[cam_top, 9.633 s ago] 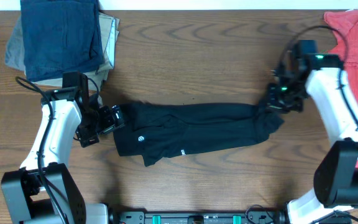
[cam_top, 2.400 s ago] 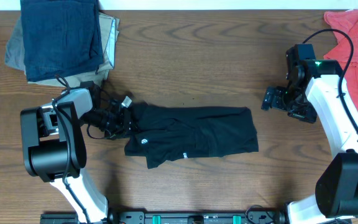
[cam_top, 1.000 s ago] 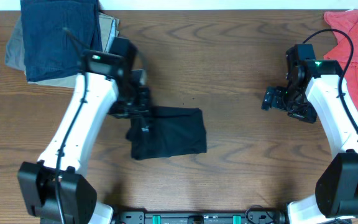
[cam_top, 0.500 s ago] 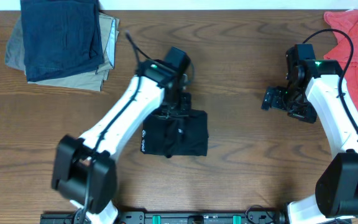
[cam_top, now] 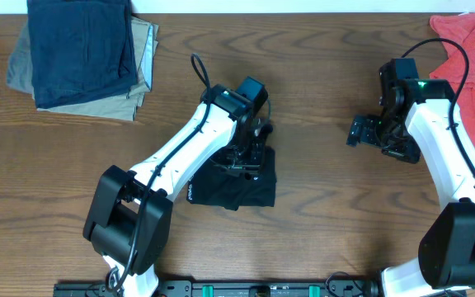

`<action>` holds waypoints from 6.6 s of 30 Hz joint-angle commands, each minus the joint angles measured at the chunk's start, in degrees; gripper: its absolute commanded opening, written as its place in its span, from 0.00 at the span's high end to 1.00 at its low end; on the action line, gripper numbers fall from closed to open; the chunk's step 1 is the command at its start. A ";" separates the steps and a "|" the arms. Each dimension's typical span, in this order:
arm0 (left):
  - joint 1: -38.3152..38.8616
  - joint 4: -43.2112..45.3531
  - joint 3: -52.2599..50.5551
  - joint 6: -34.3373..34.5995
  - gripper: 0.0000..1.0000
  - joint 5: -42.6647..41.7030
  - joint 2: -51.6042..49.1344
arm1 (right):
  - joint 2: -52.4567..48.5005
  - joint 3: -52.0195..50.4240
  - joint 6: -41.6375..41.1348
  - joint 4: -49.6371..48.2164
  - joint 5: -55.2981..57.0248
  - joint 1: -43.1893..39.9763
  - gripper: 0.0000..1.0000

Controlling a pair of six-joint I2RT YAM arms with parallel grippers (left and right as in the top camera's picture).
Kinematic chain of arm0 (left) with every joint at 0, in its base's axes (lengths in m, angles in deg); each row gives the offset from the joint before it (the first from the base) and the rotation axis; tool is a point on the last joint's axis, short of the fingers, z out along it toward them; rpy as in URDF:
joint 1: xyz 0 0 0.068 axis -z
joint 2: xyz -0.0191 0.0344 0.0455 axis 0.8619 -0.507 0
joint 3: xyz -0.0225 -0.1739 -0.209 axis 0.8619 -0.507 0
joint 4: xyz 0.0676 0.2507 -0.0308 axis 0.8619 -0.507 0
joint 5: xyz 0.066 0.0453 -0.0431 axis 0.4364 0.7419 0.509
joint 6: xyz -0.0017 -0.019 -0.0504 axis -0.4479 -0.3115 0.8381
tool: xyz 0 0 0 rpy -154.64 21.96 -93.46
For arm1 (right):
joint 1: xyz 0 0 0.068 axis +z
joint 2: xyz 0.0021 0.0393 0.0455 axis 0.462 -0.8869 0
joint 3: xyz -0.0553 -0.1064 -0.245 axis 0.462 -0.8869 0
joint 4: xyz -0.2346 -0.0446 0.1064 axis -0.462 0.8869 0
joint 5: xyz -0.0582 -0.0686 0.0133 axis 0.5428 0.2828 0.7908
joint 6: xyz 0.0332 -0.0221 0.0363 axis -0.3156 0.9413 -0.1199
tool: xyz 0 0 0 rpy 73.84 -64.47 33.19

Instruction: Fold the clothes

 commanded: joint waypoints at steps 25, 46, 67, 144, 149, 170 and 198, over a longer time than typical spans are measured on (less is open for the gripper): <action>2.64 -2.25 -2.93 -2.40 0.94 -1.75 3.43 | 0.07 0.66 0.07 0.00 0.02 0.15 0.01; 13.60 10.99 -4.48 1.11 0.93 -1.95 1.11 | 0.07 0.66 0.07 0.00 0.02 0.15 0.01; 10.82 6.99 -2.56 -1.46 0.73 -0.74 10.64 | 0.07 0.66 0.09 0.00 0.02 0.17 0.01; 3.26 31.63 -9.05 1.03 0.94 -11.67 -8.90 | 0.07 0.66 0.07 0.00 0.02 0.17 0.01; 3.37 31.41 -8.94 1.03 0.94 -16.92 -5.09 | 0.07 0.66 0.07 0.00 0.02 0.17 0.01; 8.44 25.31 -18.25 2.89 0.94 -15.17 5.70 | 0.07 0.66 0.07 0.00 0.02 0.17 0.01; 9.73 47.76 -34.97 0.20 0.94 -35.71 18.86 | 0.07 0.63 0.07 0.00 0.02 0.17 0.01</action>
